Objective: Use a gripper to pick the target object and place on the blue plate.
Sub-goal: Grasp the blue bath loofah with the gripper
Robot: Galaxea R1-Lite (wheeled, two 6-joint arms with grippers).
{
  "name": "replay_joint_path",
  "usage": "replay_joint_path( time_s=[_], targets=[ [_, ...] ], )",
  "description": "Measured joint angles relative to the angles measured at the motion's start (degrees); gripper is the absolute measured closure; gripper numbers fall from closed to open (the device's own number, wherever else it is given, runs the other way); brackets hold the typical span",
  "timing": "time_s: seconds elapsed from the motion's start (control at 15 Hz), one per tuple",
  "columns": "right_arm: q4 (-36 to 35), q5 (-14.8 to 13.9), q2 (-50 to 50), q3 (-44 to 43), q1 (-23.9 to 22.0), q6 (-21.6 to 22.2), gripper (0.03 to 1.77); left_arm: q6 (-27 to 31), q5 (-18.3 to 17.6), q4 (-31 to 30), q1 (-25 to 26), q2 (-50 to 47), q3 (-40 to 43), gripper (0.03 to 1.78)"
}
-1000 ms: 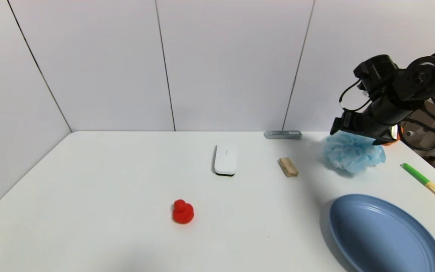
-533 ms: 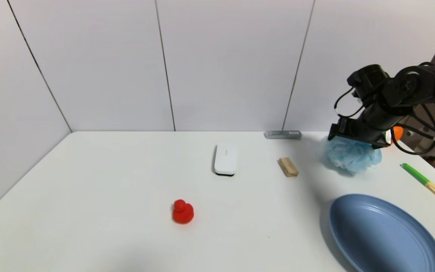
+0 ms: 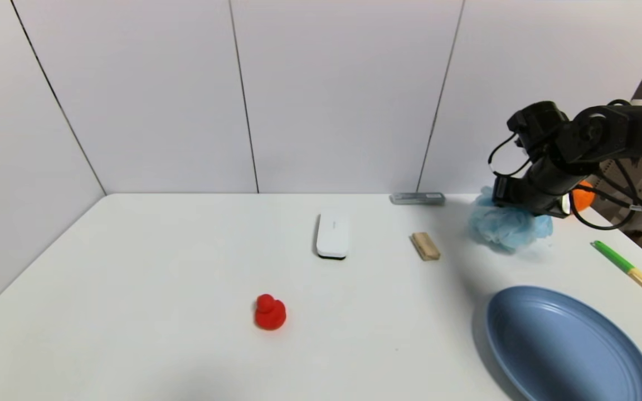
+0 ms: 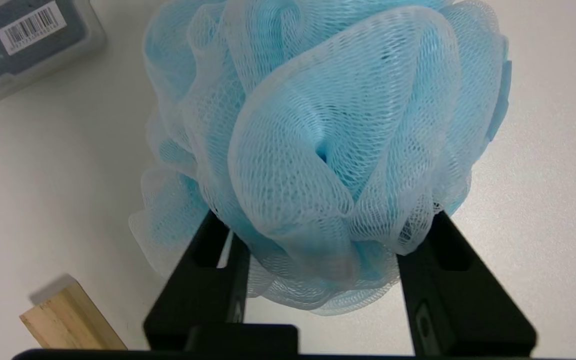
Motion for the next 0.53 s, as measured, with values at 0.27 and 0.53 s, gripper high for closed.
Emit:
replay_joint_path(
  time_s=[0.27, 0.53],
  targets=[
    [-0.04, 0.02, 0.16, 0.27, -0.45, 0.00, 1.73, 0.00, 0.00, 0.02, 0.00, 0.00, 0.00, 0.12],
    [-0.02, 0.05, 0.07, 0.33, -1.11, -0.02, 1.73, 0.00, -0.02, 0.00, 0.00, 0.00, 0.00, 0.12]
  ],
)
